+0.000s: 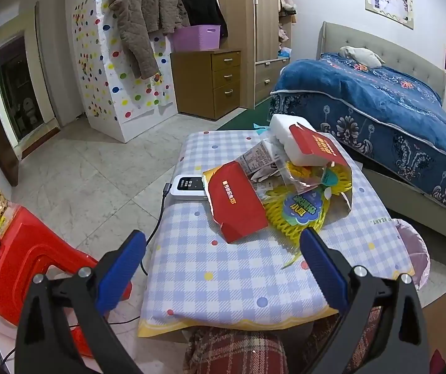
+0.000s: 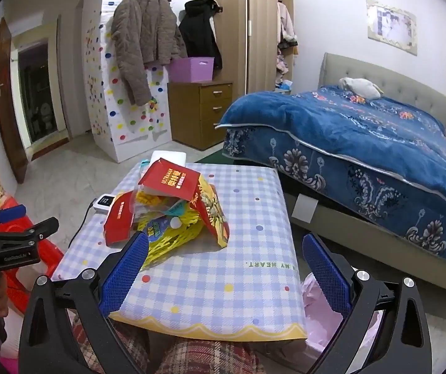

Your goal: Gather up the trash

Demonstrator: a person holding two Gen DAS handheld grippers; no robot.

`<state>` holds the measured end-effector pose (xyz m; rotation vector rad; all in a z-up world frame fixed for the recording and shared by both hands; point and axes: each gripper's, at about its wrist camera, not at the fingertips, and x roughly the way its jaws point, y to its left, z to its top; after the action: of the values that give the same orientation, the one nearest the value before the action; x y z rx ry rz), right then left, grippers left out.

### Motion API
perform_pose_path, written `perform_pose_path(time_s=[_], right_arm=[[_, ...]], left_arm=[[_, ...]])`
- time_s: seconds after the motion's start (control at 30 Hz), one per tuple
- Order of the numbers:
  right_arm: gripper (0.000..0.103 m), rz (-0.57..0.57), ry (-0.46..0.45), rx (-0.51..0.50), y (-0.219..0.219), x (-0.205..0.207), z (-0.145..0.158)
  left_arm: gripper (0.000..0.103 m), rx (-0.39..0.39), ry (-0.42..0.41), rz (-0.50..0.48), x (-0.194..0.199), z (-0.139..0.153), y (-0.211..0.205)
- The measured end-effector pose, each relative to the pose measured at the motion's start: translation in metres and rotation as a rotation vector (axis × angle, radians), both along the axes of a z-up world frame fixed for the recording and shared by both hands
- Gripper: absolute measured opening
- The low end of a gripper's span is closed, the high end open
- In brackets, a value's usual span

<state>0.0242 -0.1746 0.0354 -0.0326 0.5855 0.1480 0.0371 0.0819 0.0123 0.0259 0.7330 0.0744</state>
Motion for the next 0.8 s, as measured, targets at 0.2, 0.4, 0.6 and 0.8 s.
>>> perform_pose_path(time_s=[0.2, 0.4, 0.6, 0.8], right_arm=[[0.098, 0.009, -0.001, -0.003, 0.0025, -0.0002, -0.0003], [0.098, 0.006, 0.000, 0.001, 0.0022, -0.0072, 0.0054], [0.098, 0.006, -0.003, 0.007, 0.0025, -0.0047, 0.0042], [0.098, 0.008, 0.007, -0.002, 0.0042, -0.0032, 0.0023]], left_arm=[[0.096, -0.001, 0.001, 0.001, 0.0008, 0.0000, -0.0009], [0.096, 0.000, 0.000, 0.000, 0.0009, -0.0001, -0.0010], [0.096, 0.000, 0.002, 0.003, 0.0011, -0.0001, 0.0002], [0.096, 0.001, 0.002, 0.002, 0.0010, 0.0001, 0.0007]])
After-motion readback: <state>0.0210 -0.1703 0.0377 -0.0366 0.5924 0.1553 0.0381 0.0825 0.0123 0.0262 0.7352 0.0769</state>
